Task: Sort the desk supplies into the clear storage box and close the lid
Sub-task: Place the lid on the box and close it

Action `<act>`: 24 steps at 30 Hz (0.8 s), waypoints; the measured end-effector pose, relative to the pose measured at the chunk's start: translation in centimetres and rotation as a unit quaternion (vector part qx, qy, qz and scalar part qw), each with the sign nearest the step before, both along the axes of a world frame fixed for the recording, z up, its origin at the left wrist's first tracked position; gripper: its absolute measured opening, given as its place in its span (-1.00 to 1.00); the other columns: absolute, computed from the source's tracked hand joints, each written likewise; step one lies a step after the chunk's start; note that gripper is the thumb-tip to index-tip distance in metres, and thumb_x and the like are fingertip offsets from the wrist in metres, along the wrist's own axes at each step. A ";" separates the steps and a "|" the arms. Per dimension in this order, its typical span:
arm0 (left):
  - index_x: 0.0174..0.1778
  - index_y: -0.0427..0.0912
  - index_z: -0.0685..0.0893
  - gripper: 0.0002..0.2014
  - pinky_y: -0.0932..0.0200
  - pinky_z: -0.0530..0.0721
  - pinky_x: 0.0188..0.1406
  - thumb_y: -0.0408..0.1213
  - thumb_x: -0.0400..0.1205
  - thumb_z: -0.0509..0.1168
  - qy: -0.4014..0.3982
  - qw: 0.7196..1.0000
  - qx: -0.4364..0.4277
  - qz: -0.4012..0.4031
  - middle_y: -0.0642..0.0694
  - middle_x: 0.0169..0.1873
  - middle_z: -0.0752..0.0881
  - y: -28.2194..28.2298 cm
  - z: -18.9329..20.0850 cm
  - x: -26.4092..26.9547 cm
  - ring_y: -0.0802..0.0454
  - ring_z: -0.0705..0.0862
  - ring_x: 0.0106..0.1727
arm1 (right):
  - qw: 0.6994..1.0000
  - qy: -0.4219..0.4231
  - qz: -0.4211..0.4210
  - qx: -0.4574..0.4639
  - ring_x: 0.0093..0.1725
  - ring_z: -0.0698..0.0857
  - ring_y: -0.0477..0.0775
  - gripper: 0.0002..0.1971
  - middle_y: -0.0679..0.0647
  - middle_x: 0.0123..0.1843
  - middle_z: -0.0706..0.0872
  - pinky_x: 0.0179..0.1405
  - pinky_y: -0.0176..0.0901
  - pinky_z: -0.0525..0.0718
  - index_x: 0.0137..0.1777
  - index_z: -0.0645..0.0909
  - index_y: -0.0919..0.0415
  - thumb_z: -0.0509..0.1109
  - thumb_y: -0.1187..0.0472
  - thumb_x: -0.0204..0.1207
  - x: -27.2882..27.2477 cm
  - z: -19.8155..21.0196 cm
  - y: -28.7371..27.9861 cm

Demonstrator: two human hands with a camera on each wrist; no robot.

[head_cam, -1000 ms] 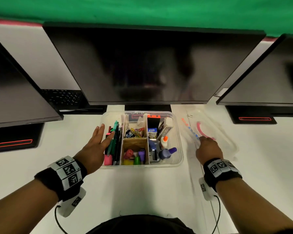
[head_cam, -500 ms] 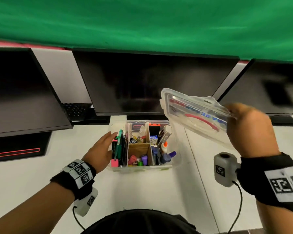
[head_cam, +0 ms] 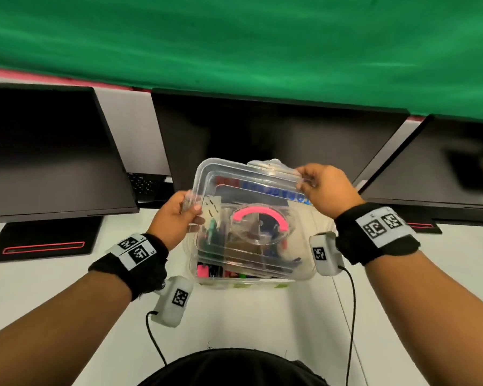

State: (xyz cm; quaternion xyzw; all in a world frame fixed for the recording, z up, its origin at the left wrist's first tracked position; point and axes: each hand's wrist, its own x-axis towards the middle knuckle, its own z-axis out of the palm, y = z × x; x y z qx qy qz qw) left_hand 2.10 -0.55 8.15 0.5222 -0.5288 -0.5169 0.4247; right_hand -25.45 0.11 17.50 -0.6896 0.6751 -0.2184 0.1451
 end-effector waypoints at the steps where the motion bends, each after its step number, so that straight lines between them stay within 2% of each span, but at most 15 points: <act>1: -0.05 -0.01 0.52 -0.86 0.15 0.65 -0.18 -0.33 0.72 0.11 0.020 0.999 0.024 0.010 -0.09 -0.20 0.59 0.1 -0.3 0.0 0.02 0.63 -0.22 | 1.000 -0.004 -0.016 -0.001 0.06 0.69 0.09 -0.75 0.13 0.12 0.76 0.08 -0.26 0.54 0.22 0.66 0.18 0.37 0.27 0.55 -0.1 -0.5 -0.6; 4: -0.14 -0.05 0.48 -0.84 0.19 0.58 -0.25 -0.32 0.73 0.08 0.088 0.990 0.098 0.044 -0.05 -0.31 0.50 0.2 -1.5 0.3 0.06 0.54 -0.30 | 0.997 0.026 -0.065 0.026 0.30 0.62 0.21 -0.60 0.19 0.33 0.66 0.30 -0.11 0.51 0.37 0.55 0.18 0.40 0.17 0.53 -1.1 -2.5 -1.7; 6: -0.09 -0.07 0.49 -0.86 0.22 0.59 -0.30 -0.28 0.74 0.07 0.127 0.979 0.144 0.070 -0.03 -0.33 0.49 0.2 -2.2 0.6 0.08 0.53 -0.30 | 0.989 0.007 -0.103 0.108 0.38 0.58 0.24 -0.45 0.24 0.40 0.60 0.35 -0.05 0.50 0.50 0.39 0.19 0.40 0.10 0.54 -1.7 -4.7 -1.3; 9: -0.04 -0.08 0.52 -0.86 0.30 0.64 -0.44 -0.24 0.75 0.07 0.177 0.960 0.199 0.091 -0.03 -0.34 0.50 -0.2 -2.8 0.9 0.11 0.53 -0.33 | 0.969 -0.038 -0.110 0.219 0.31 0.63 0.27 -0.29 0.26 0.34 0.66 0.32 0.06 0.59 0.61 0.16 0.18 0.36 -0.01 0.55 -2.1 -8.7 -0.2; 11: -0.03 -0.09 0.54 -0.85 0.34 0.65 -0.50 -0.26 0.75 0.07 0.208 0.946 0.230 0.098 -0.06 -0.34 0.51 -0.5 -3.0 0.9 0.12 0.54 -0.34 | 0.966 -0.059 -0.117 0.222 0.26 0.66 0.27 -0.27 0.25 0.29 0.69 0.28 0.07 0.62 0.62 0.14 0.20 0.36 -0.02 0.55 -2.3 -10.3 0.2; 13: 0.00 -0.11 0.54 -0.87 0.35 0.65 -0.54 -0.28 0.74 0.09 0.222 0.938 0.252 0.090 -0.07 -0.38 0.54 -0.8 -3.1 0.7 0.13 0.58 -0.43 | 0.957 -0.135 -0.154 0.206 0.11 0.70 0.27 -0.29 0.28 0.17 0.72 0.10 0.05 0.68 0.58 0.21 0.25 0.42 0.04 0.52 -2.5 -10.8 0.4; 15: 0.04 -0.12 0.55 -0.87 0.34 0.65 -0.56 -0.29 0.74 0.09 0.223 0.937 0.261 0.071 -0.04 -0.50 0.64 -0.9 -3.1 0.3 0.16 0.64 -0.55 | 0.928 -0.241 -0.186 0.215 -0.14 0.65 0.21 -0.41 0.27 0.01 0.68 -0.23 -0.04 0.68 0.48 0.37 0.28 0.45 0.12 0.51 -2.6 -10.7 0.6; 16: 0.03 -0.12 0.55 -0.86 0.34 0.65 -0.58 -0.30 0.74 0.09 0.215 0.939 0.261 0.064 -0.01 -0.57 0.67 -0.8 -3.1 0.1 0.17 0.66 -0.58 | 0.916 -0.272 -0.194 0.221 -0.22 0.62 0.17 -0.47 0.25 -0.03 0.66 -0.30 -0.08 0.65 0.43 0.44 0.30 0.45 0.14 0.51 -2.6 -10.5 0.7; 18: 0.07 -0.19 0.56 -0.87 0.35 0.62 -0.61 -0.29 0.73 0.12 0.173 0.950 0.249 0.077 0.00 -0.59 0.68 -1.1 -3.3 -0.4 0.16 0.64 -0.58 | 0.908 -0.288 -0.208 0.225 -0.33 0.58 0.12 -0.53 0.24 -0.07 0.65 -0.34 -0.12 0.63 0.33 0.50 0.32 0.47 0.14 0.49 -3.0 -10.7 0.9; 19: 0.12 -0.25 0.56 -0.84 0.34 0.62 -0.59 -0.29 0.71 0.15 0.126 0.960 0.231 0.096 -0.05 -0.52 0.68 -1.3 -3.6 -0.6 0.12 0.62 -0.52 | 0.905 -0.287 -0.216 0.226 -0.35 0.57 0.10 -0.52 0.24 -0.07 0.64 -0.36 -0.14 0.63 0.32 0.49 0.31 0.49 0.13 0.47 -3.2 -10.9 1.0; 20: 0.15 -0.31 0.57 -0.79 0.29 0.63 -0.49 -0.28 0.69 0.20 0.057 0.970 0.205 0.114 -0.12 -0.38 0.69 -1.6 -4.0 -0.7 0.06 0.62 -0.42 | 0.903 -0.288 -0.224 0.227 -0.37 0.56 0.09 -0.50 0.24 -0.06 0.63 -0.40 -0.15 0.63 0.33 0.47 0.30 0.51 0.13 0.45 -3.3 -11.2 1.2; 22: 0.19 -0.38 0.61 -0.70 0.21 0.57 -0.13 -0.26 0.63 0.30 -0.117 0.975 0.145 0.121 -0.24 -0.05 0.72 -1.8 -4.7 -0.5 -0.10 0.66 -0.13 | 0.903 -0.276 -0.234 0.234 -0.29 0.60 0.15 -0.37 0.25 0.04 0.62 -0.47 -0.16 0.62 0.43 0.41 0.34 0.53 0.12 0.43 -3.4 -11.9 1.7; 24: 0.20 -0.33 0.64 -0.68 0.20 0.46 0.05 -0.26 0.58 0.36 -0.198 0.967 0.122 0.104 -0.26 0.12 0.70 -1.7 -5.3 -0.2 -0.17 0.65 0.13 | 0.917 -0.227 -0.238 0.226 -0.12 0.66 0.23 -0.29 0.28 0.24 0.61 -0.54 -0.20 0.66 0.51 0.35 0.33 0.53 0.09 0.43 -3.2 -12.5 2.2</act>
